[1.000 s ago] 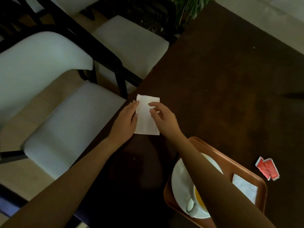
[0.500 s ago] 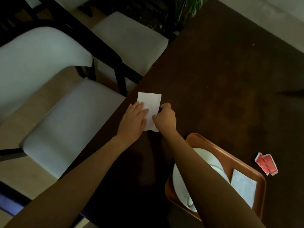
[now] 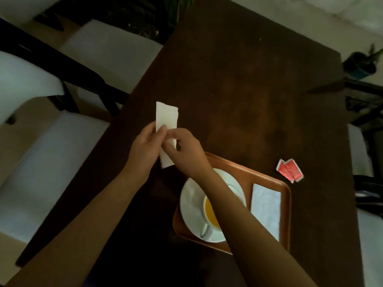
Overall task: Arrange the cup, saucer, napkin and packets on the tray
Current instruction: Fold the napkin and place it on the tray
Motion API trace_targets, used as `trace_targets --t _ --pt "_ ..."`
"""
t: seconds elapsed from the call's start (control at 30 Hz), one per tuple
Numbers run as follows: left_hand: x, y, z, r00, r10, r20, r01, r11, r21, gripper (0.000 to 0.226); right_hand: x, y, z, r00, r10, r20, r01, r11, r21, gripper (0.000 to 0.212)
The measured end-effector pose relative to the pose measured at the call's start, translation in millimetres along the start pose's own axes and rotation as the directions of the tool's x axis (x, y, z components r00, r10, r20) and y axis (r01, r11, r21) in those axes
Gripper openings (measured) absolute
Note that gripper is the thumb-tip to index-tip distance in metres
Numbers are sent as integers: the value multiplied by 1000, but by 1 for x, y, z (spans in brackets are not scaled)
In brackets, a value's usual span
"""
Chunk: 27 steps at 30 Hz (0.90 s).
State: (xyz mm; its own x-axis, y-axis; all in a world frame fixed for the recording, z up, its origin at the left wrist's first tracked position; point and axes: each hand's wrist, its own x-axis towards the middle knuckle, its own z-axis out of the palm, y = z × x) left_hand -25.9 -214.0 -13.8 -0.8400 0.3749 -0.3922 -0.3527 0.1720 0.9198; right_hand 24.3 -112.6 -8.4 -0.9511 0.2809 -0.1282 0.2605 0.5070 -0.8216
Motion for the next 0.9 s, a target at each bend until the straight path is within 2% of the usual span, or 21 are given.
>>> trace_targets --t 0.07,0.13,0.23,0.3,0.4,0.53,0.67,0.77,0.83,0.9 --pt "-11 7 20 999 37 -13 -37 999 7 34 -18 3 -21 998 -64 -18 63 998 -13 20" --pt "-23 15 41 998 55 16 -55 998 29 31 -38 12 -46 992 -56 -111 59 998 18 17" --pt "-43 23 76 992 70 108 -79 993 82 24 -66 32 -89 950 108 -292 -55 982 182 15" --pt "-61 26 102 984 49 171 -67 993 102 22 -83 50 -121 901 245 -357 -163 956 244 23" --pt "-87 24 142 966 6 259 -30 996 88 22 -111 75 -165 870 412 -269 -277 863 423 36" --pt "-114 8 189 947 -61 315 32 995 95 28 -153 103 -201 880 419 -224 -256 815 521 8" --pt "-129 -29 217 970 -57 234 -26 942 335 40 -170 138 -204 818 523 -241 -363 793 489 4" --pt "-145 -62 223 981 37 190 -140 810 569 51 -171 167 -194 767 597 -234 -485 779 397 5" --pt "-153 -81 221 981 104 167 -188 741 645 53 -170 184 -187 779 577 -245 -524 814 252 9" --pt "-157 -95 218 980 120 158 -196 715 671 48 -171 196 -178 813 526 -250 -515 850 115 20"
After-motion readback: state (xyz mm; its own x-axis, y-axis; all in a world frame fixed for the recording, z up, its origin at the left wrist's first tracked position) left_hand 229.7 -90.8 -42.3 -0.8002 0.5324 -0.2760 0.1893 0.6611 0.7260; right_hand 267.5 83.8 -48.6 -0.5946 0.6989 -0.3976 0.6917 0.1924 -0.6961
